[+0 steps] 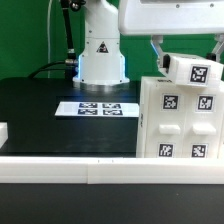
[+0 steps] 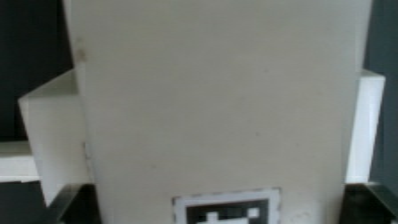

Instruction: Assemble cabinet

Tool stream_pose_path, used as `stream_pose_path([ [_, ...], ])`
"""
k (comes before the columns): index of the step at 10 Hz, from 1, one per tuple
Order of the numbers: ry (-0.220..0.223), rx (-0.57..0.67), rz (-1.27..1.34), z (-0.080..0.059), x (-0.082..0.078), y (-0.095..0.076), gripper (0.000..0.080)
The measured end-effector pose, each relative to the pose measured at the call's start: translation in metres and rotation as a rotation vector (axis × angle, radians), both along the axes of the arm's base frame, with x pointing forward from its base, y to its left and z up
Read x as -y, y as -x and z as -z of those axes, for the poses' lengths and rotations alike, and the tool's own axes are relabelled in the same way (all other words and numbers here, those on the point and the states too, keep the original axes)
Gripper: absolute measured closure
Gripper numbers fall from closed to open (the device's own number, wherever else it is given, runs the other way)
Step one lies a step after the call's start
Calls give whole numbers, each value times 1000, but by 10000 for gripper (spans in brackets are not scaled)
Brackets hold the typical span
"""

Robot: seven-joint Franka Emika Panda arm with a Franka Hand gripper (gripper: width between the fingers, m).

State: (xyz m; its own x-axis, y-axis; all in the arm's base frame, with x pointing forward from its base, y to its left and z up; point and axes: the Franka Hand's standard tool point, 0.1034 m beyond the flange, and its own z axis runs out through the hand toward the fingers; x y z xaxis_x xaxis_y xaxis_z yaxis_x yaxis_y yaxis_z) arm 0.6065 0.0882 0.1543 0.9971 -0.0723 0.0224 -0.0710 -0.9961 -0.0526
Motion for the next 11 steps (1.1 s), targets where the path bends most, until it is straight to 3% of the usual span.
stream_pose_path([
  [5, -14, -6, 346, -1, -1, -2, 242],
  [11, -114, 54, 921, 2, 2, -3, 242],
])
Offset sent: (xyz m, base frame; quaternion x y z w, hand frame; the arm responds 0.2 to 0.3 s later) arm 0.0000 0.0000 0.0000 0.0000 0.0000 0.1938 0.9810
